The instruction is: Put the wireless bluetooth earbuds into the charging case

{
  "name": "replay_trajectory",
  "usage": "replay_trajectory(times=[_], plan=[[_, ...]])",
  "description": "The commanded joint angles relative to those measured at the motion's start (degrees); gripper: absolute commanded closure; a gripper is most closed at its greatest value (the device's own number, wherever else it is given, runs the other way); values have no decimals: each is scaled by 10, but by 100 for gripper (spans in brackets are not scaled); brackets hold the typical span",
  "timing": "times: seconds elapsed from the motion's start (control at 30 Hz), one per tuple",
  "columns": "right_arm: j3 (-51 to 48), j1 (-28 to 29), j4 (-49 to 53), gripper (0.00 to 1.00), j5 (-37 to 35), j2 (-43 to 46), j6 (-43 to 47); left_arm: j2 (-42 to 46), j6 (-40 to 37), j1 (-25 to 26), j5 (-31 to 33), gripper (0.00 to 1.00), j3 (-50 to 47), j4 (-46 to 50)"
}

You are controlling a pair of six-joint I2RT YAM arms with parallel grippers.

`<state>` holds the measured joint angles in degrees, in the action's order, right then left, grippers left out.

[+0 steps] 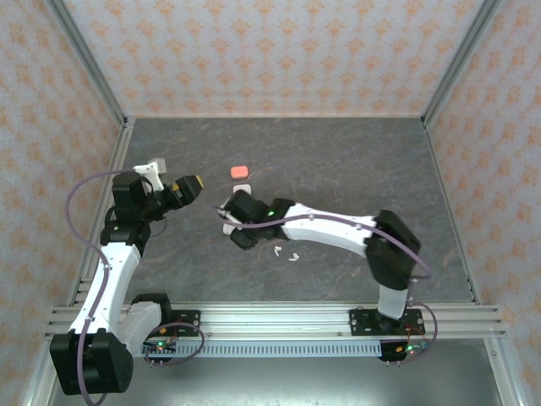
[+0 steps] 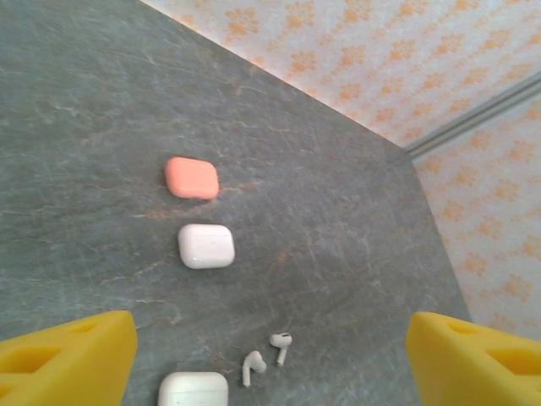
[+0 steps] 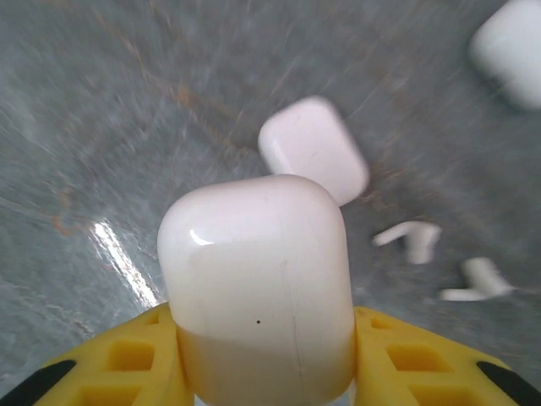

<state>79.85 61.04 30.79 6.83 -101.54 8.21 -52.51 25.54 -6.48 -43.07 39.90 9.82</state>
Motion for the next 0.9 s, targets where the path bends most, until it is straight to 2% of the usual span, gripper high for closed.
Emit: replay_trajectory(times=[0.0, 0.2, 0.37, 0.6, 0.87], plan=[[-35, -10, -58, 61, -27, 95, 53, 7, 11, 8, -66, 18, 30, -21], [-77, -19, -108, 60, -68, 214, 147, 2, 16, 65, -105, 20, 69, -40], [-88, -19, -127, 60, -83, 268, 214, -9, -9, 128, -134, 20, 112, -54], [-91, -19, -127, 60, -105, 298, 298, -25, -68, 203, -162, 20, 152, -41], [-80, -19, -130, 60, -108, 301, 337, -40, -100, 251, -159, 22, 167, -15]])
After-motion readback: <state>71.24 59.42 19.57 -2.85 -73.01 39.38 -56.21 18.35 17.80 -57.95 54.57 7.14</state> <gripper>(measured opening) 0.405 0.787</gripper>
